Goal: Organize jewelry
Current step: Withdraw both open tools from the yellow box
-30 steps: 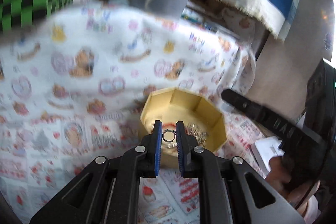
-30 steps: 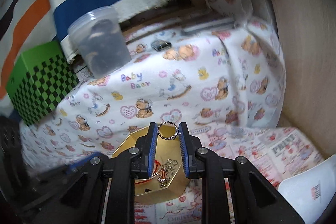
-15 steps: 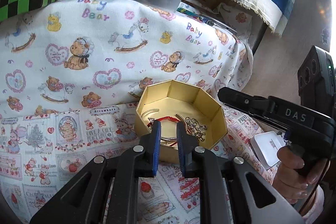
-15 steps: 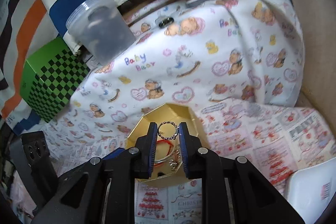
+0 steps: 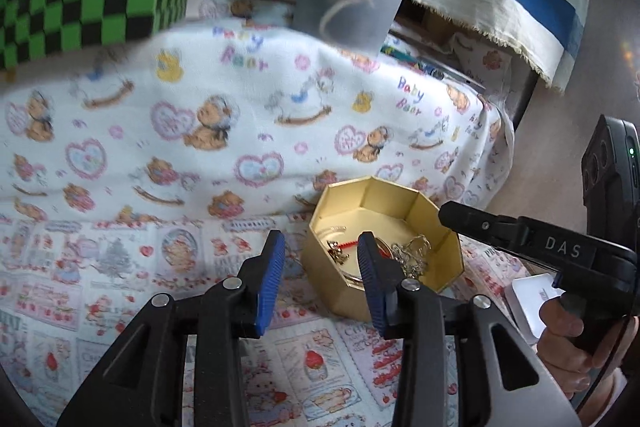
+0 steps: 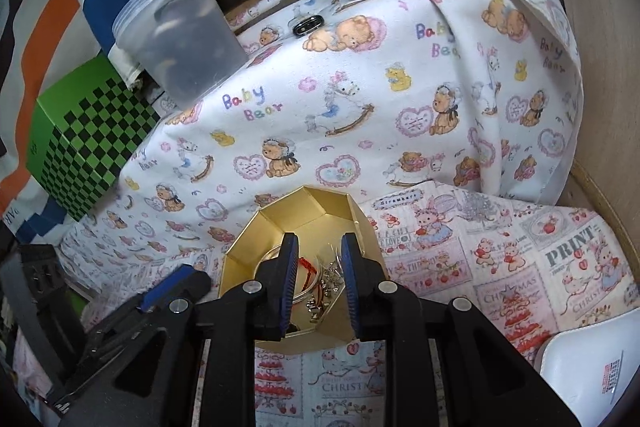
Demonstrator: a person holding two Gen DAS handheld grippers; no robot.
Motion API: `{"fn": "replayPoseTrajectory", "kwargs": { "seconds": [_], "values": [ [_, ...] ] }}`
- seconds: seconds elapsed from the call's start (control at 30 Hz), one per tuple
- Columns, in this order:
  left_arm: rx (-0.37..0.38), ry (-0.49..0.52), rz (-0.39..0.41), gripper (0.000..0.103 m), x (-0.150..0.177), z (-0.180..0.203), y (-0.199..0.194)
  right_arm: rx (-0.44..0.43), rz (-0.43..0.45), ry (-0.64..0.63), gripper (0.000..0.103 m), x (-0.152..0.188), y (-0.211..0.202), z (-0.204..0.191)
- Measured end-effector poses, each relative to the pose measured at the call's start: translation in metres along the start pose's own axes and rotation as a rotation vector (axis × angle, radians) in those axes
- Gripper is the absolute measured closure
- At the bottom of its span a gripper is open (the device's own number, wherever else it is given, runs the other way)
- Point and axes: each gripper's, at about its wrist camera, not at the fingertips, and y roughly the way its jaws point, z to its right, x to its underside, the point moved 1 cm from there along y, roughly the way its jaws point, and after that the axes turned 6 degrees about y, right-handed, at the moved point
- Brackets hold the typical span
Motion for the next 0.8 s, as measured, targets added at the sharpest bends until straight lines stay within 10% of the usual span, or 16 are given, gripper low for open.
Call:
{"fn": "replayPoseTrajectory", "kwargs": {
  "seconds": [0.23, 0.57, 0.8],
  "values": [
    [-0.146, 0.041, 0.101, 0.058, 0.0, 0.009, -0.021, 0.019, 0.086, -0.015, 0.074, -0.001, -0.012, -0.003],
    [-0.398, 0.16, 0.244, 0.004, 0.014, 0.002, -0.073, 0.111, 0.286, -0.19, 0.073, 0.01, -0.031, -0.028],
    [-0.433, -0.004, 0.279, 0.001, 0.029, -0.051, -0.112, 0.099, 0.356, -0.286, 0.046, 0.025, -0.041, -0.054]
  ]
}}
